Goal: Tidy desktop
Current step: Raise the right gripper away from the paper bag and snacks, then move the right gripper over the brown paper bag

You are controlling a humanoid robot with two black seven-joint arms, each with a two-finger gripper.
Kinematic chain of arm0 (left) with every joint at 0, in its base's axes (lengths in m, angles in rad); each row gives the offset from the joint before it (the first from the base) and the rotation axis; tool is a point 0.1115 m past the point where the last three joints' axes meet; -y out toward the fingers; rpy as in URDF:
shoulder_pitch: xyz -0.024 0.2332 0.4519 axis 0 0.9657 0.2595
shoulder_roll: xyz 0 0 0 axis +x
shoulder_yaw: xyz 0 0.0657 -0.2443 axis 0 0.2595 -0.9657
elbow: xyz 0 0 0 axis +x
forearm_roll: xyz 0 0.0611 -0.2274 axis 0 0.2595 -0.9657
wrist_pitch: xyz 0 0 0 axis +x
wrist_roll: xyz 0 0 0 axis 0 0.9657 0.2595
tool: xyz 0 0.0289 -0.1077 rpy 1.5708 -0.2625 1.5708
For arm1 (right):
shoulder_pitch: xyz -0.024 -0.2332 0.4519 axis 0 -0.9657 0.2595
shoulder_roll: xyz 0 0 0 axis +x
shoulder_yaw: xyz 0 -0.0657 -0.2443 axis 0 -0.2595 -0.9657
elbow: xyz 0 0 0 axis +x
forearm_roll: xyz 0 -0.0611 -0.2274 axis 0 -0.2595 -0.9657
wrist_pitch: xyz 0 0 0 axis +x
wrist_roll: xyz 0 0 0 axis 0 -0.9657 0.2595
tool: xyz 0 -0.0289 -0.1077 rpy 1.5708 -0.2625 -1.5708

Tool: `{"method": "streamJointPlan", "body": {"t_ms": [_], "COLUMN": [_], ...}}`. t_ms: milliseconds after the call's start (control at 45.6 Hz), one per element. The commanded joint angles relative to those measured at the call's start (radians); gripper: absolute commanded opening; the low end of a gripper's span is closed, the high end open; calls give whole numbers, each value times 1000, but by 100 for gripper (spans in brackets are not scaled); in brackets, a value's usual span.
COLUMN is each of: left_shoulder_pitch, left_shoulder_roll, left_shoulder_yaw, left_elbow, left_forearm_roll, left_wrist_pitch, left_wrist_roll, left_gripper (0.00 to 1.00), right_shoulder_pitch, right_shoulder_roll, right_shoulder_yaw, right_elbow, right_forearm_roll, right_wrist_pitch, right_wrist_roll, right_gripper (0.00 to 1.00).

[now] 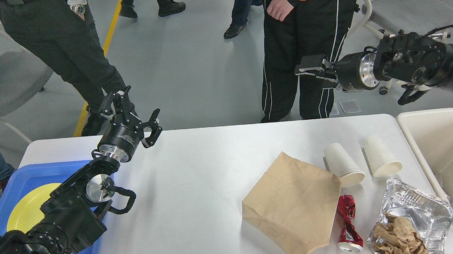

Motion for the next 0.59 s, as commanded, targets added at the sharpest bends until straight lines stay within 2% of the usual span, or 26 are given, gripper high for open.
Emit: {"method": "streamJointPlan", "body": {"t_ms": [0,110,263,329,394,570], "left_shoulder_pitch": [1,-1,1,1,1,1], "left_shoulder_roll": [0,0,0,0,0,0], "left_shoulder_yaw": [0,0,0,0,0,0], "left_elbow": [0,0,0,0,0,0], "left_forearm_roll": [0,0,0,1,1,0], "left_wrist_pitch": [0,0,0,0,0,0], "left_wrist_roll": [0,0,0,0,0,0], "left_gripper": [96,96,96,96,96,96], "right_shoulder_pitch": [117,192,271,297,329,479], "right_shoulder_roll": [94,163,268,298,318,349], "right_shoulder_yaw": [-221,-332,-358,-358,-358,-357], "right_elbow": [91,136,139,139,139,188], "right_forearm_roll": [11,10,10,10,11,8], "right_wrist_pitch": [39,158,480,572,617,617], "right_wrist_roll": [-17,-17,-17,-17,-16,-14], "right_gripper": [100,100,100,100,100,100]}}
